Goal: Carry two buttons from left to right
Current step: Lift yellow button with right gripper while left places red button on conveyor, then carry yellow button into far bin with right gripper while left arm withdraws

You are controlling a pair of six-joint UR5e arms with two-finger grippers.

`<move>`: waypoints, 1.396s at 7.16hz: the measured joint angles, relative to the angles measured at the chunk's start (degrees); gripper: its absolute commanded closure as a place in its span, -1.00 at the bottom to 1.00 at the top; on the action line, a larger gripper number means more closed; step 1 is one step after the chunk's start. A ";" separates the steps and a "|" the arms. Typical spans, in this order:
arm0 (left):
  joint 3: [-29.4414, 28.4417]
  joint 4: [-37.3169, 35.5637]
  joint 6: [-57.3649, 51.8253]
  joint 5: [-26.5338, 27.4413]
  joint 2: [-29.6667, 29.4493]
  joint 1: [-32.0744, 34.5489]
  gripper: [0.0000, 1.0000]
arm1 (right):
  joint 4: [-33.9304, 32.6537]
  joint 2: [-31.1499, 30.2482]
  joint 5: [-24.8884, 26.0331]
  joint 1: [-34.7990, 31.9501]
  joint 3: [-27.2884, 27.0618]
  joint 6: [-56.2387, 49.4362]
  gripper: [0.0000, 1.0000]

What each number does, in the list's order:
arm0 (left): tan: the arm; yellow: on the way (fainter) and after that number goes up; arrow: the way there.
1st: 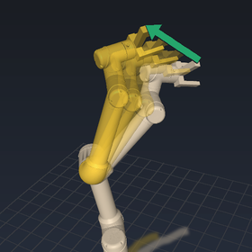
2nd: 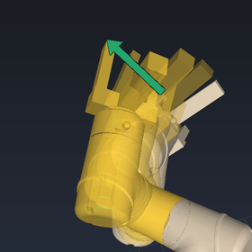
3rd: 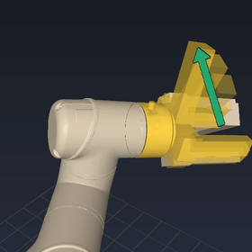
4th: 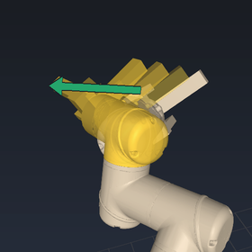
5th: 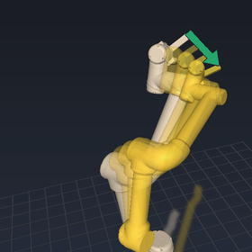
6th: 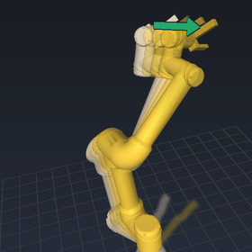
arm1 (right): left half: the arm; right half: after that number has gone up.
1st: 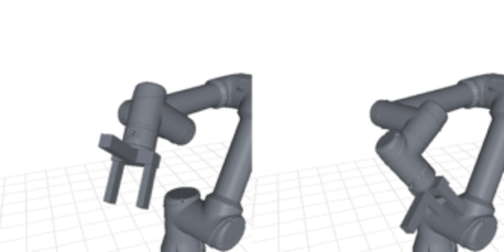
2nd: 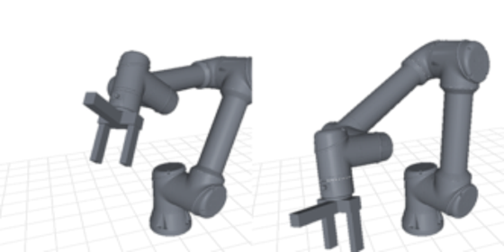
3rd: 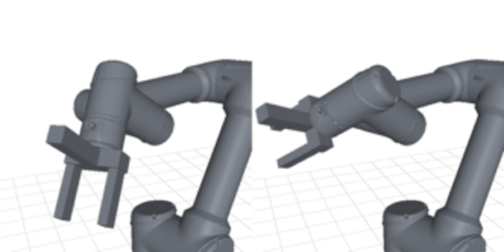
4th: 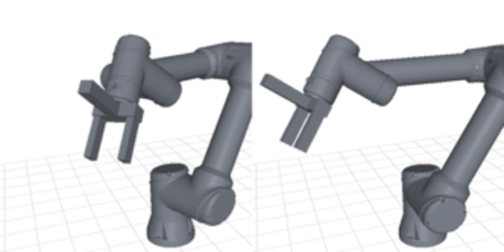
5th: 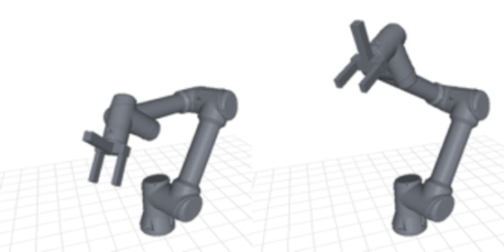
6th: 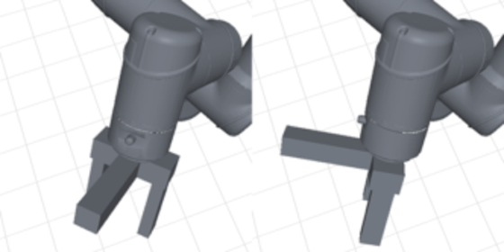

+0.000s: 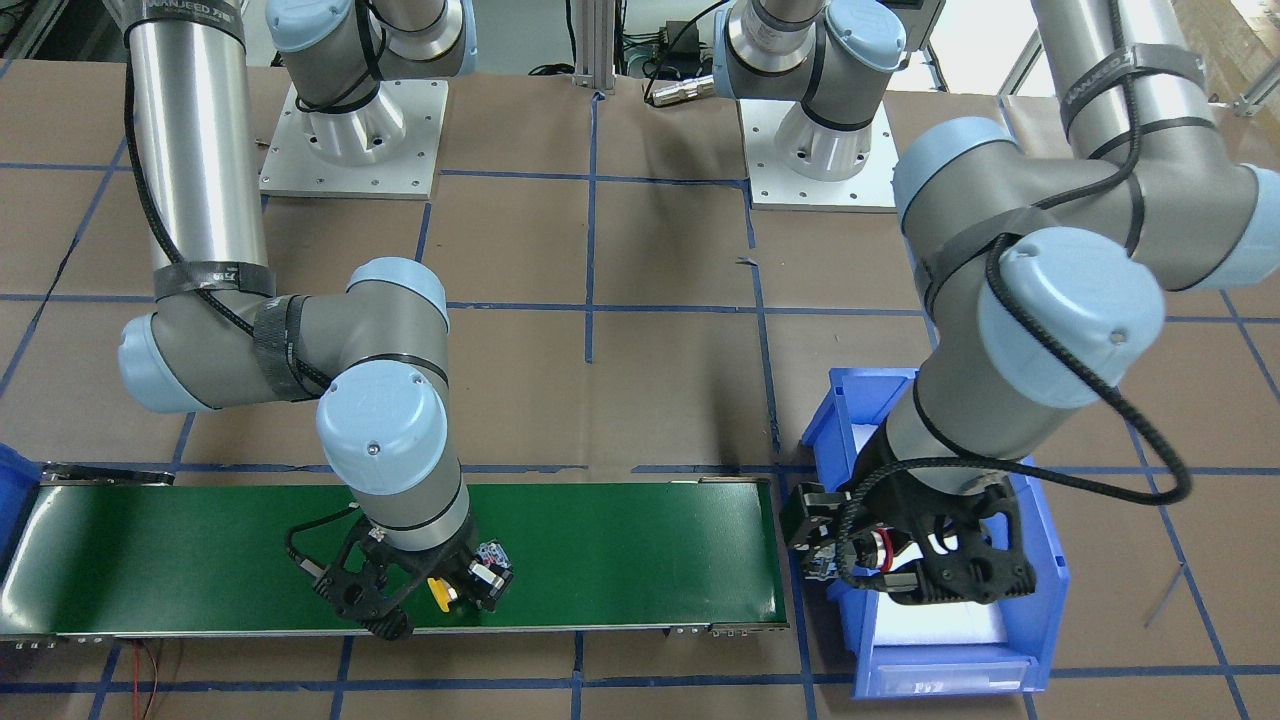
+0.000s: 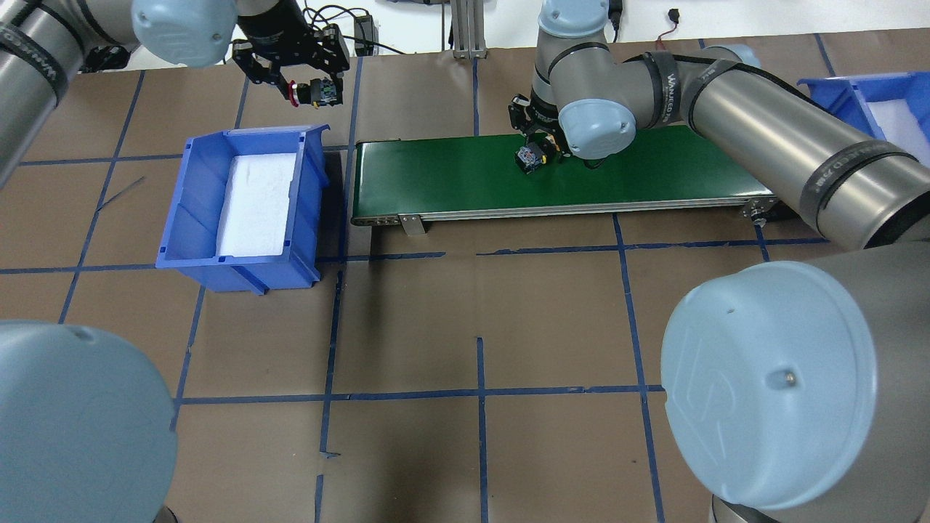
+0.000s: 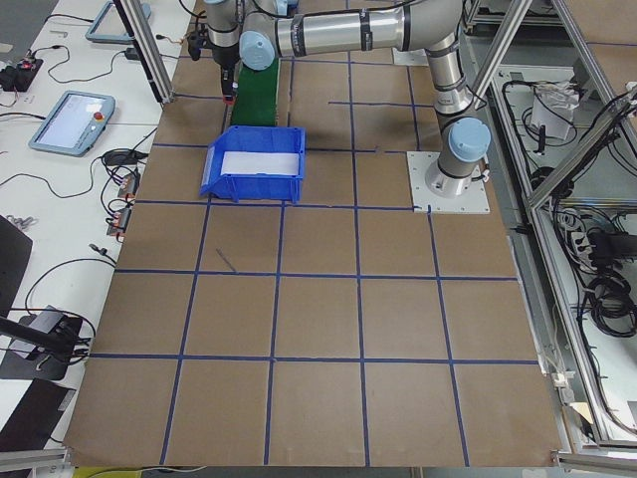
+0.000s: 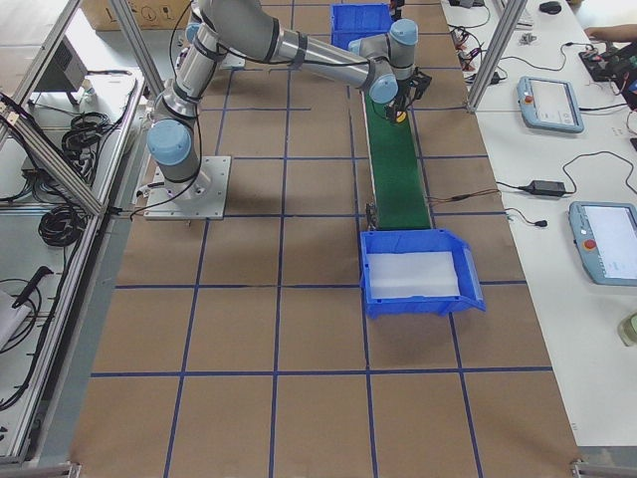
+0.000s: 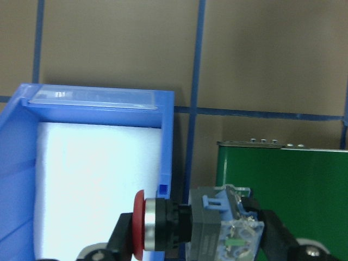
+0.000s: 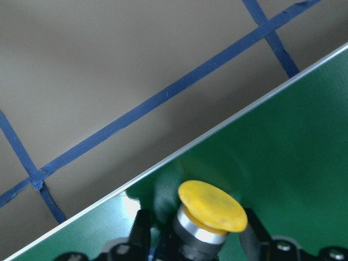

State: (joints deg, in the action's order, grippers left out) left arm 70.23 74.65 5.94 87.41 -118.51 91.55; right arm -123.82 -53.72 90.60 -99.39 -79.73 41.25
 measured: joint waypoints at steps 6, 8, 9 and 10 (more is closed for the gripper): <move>0.55 -6.76 7.52 0.51 -7.12 5.30 -1.00 | 2.67 -2.13 8.01 2.95 -0.12 -24.44 0.93; 0.91 -6.18 9.35 0.62 -6.68 5.37 -1.00 | 4.88 -4.67 9.05 8.86 -0.29 -39.18 0.94; 0.99 -5.54 9.67 0.59 -6.18 5.22 -1.00 | 6.95 -6.24 8.52 12.65 -0.19 -45.51 0.94; 0.81 -4.90 9.71 0.62 -5.93 4.94 -1.00 | 8.93 -7.87 7.26 17.15 -0.03 -51.13 0.94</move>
State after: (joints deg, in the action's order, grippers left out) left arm 71.05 69.75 15.65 88.03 -124.44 96.50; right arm -114.89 -61.59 97.86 -82.24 -79.76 -9.89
